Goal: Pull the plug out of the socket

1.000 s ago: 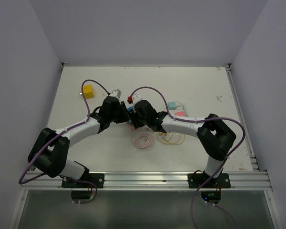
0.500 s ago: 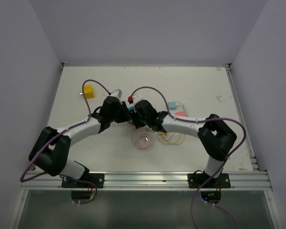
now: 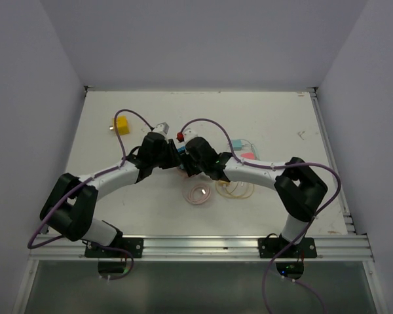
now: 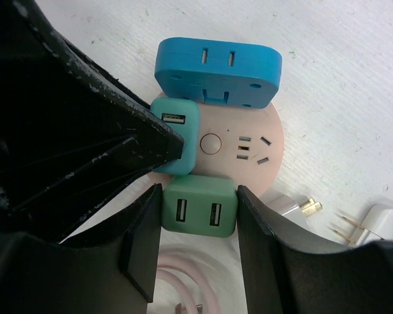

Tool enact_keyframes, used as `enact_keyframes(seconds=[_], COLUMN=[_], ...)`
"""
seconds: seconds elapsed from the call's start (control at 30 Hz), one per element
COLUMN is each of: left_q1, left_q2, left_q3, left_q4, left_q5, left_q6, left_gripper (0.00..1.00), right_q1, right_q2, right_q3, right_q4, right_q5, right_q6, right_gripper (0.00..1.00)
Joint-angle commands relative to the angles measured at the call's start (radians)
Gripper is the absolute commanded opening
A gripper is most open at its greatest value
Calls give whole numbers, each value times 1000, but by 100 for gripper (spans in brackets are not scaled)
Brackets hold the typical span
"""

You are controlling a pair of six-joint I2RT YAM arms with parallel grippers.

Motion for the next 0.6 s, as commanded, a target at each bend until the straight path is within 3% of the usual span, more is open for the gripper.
enact_keyframes(seconds=[0.0,0.57], left_q1=[-3,-29], left_q2=[127,142], left_q3=[-103,-84], left_q4=[-354,-371], left_q5=[-115,-132], left_q6=[66,62], left_gripper=[35,35], right_q1=[24,24], right_q2=[-186,-174], right_q3=[69,57], right_q4=[188,241], right_q5=[-21,-41], right_q6=[20,43], right_gripper=[0,0])
